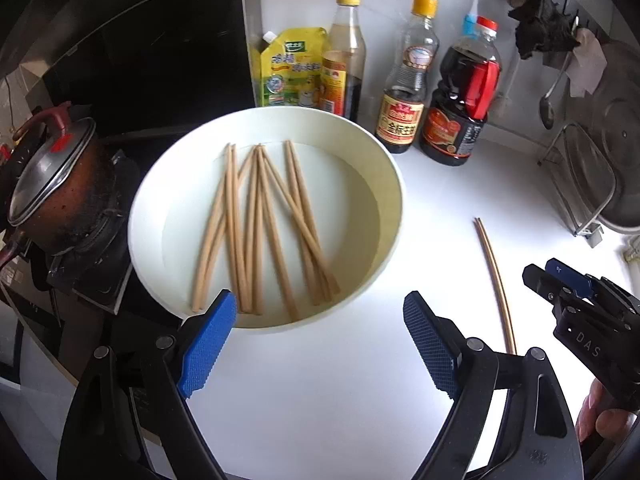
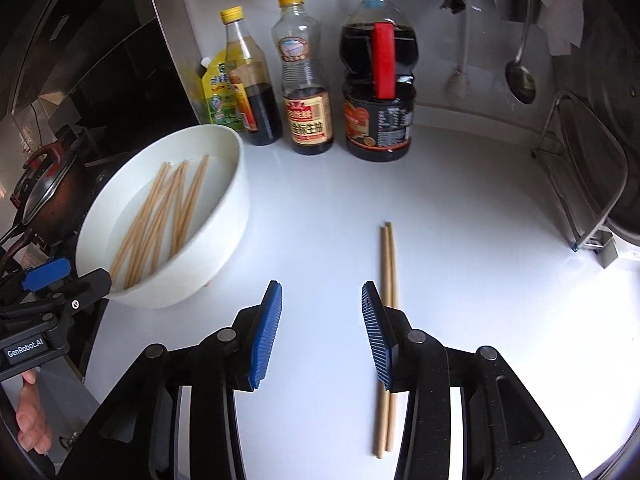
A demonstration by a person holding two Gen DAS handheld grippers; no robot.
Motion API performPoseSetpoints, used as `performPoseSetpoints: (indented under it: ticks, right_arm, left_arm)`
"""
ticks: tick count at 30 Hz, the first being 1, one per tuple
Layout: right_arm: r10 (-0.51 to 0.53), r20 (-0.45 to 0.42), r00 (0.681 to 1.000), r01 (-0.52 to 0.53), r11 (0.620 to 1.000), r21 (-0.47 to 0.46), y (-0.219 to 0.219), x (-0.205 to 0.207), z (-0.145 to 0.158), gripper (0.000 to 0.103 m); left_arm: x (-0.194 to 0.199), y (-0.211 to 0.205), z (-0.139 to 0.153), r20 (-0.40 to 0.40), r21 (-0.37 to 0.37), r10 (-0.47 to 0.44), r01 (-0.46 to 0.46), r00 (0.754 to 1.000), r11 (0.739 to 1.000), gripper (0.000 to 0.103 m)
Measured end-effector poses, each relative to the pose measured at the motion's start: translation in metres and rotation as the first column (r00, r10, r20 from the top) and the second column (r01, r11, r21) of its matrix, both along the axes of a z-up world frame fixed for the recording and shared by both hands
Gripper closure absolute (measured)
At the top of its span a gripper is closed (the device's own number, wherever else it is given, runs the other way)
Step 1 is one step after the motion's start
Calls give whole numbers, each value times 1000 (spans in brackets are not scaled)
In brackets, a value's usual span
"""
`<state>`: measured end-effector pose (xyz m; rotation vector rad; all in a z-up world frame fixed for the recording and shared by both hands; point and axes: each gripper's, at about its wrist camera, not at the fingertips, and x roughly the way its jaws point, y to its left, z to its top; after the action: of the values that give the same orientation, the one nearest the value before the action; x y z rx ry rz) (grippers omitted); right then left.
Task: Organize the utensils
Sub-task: 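Move both open tools back to the last chopsticks on the counter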
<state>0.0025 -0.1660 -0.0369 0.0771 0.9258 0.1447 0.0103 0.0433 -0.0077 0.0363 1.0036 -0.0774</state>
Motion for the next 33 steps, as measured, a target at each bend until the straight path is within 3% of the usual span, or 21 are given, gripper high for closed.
performPoseSetpoints:
  ticks: [11,19,33]
  right_arm:
    - [-79,-65,995,75,995,-66,-59,-9,-46,58]
    - [-55,-88,995,48,995,-83,-63,-5,-77,57]
    - [-14,-95,995,6,997,-83,-59,-3,-95,58]
  left_arm:
    - [-3,-58,-20,-4,-23,-86,86,996,996,15]
    - [-3,-87,-41,-16,-25,-106,105,994,994,15]
    - [3,-96,-58,-33,-1,-87,87,996,996,15]
